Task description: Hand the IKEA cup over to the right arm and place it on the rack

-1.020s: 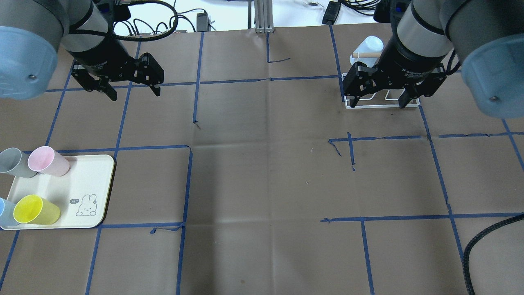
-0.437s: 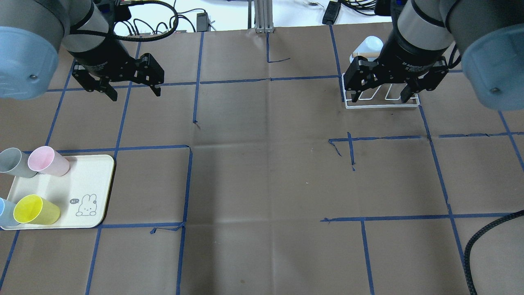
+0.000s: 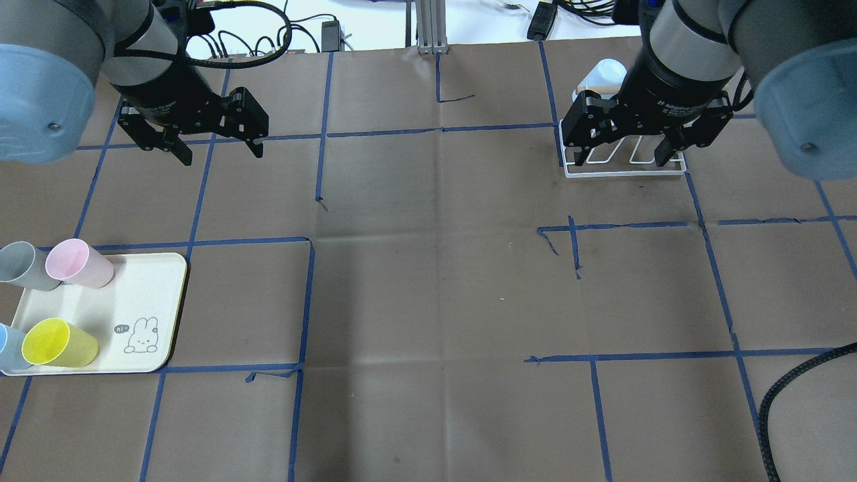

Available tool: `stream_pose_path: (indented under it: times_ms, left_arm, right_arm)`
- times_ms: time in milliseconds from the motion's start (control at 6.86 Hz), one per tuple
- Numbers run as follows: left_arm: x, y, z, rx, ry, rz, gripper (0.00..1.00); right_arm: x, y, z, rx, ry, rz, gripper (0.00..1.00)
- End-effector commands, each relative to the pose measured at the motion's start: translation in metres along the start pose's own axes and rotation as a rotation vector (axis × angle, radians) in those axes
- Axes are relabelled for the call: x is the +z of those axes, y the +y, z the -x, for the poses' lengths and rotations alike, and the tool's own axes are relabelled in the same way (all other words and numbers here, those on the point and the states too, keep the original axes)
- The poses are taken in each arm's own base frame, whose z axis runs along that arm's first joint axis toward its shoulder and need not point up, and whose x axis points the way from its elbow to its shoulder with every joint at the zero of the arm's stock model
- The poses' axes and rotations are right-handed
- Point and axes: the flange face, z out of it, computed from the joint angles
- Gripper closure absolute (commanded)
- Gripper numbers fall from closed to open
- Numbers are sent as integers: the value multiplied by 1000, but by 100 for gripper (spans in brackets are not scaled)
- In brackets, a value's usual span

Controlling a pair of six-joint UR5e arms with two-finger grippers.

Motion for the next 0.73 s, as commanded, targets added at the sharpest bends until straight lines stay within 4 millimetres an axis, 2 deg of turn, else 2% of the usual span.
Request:
stream_pose_path:
  times_ms: [0,583]
  left_arm:
    - [1,0,0,0,0,1,0]
    - [1,0,0,0,0,-5,0]
  right_arm:
    - [4,-1,0,0,1,7,0]
    - [7,-1,-1,0,8,13,0]
